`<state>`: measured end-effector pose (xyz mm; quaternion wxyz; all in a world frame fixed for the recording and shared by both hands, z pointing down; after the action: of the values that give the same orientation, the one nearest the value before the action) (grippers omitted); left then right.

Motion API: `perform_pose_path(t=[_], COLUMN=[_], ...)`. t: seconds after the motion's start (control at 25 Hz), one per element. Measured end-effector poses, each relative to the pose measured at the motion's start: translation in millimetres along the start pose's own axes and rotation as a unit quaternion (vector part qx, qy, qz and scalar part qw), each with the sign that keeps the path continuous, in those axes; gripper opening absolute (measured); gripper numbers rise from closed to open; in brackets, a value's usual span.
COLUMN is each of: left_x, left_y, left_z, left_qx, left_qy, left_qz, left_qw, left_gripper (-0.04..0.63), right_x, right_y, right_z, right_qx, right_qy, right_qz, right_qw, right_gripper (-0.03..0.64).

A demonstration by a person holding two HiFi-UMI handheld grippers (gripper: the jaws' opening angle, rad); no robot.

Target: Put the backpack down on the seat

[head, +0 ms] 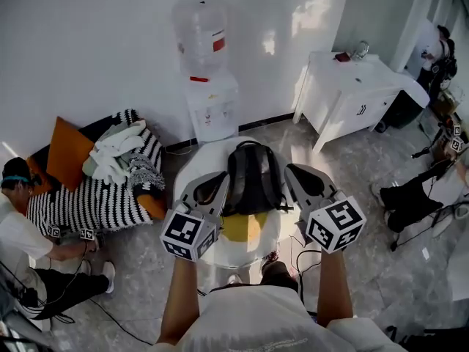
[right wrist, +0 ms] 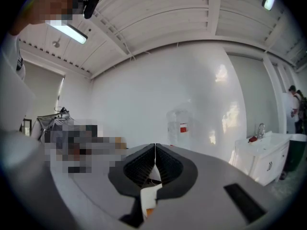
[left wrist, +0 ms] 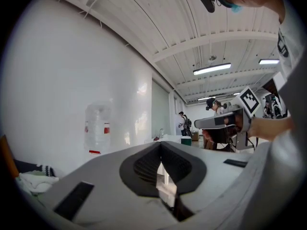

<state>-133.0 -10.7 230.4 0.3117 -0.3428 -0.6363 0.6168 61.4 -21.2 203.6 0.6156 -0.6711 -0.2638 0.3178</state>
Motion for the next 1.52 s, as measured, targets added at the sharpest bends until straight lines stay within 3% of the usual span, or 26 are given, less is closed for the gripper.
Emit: perform_pose_path(t=[0.2, 0.48, 0.92, 1.52], left_x=[13.0, 25.9, 30.4, 21.5], left_y=[12.8, 23.1, 33.3, 20.9], left_z=[-7.2, -21.4, -35.0, -34.7], left_qx=[-0.047, -0.063, -0.071, -0.056], left_qy=[-0.003, -0.018, -0.021, -0.012], left_qz=[0.001, 0.003, -0.007, 0.003], left_qw=[0.9989, 0.9978, 0.9972, 0.9984], left_gripper=[-0.006, -0.006, -0.006, -0.006], right_x=[12.8, 32.9, 40.2, 36.9], right_y=[10.3, 22.0, 19.2, 1.1], right_z=[18.3, 25.8, 33.0, 27.7], right_qx=[0.017, 0.020, 0.058, 0.056], right_qy=[0.001, -0.012, -0.018, -0.014], right_qz=[-0.011, -0.025, -0.008, 0.021], right_qw=[1.000, 0.999, 0.998, 0.998], right_gripper=[0.003, 0.003, 0.002, 0.002])
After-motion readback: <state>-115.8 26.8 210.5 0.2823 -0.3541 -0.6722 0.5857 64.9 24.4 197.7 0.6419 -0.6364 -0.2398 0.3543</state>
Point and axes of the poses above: the fingertips, and each gripper's own axes: x backward along the fingers, z to its left, y out of its top, the point moved 5 cm from there along x, backward along the fingers, and after that the axes turned 2 degrees about y, right-handed, at the moved point
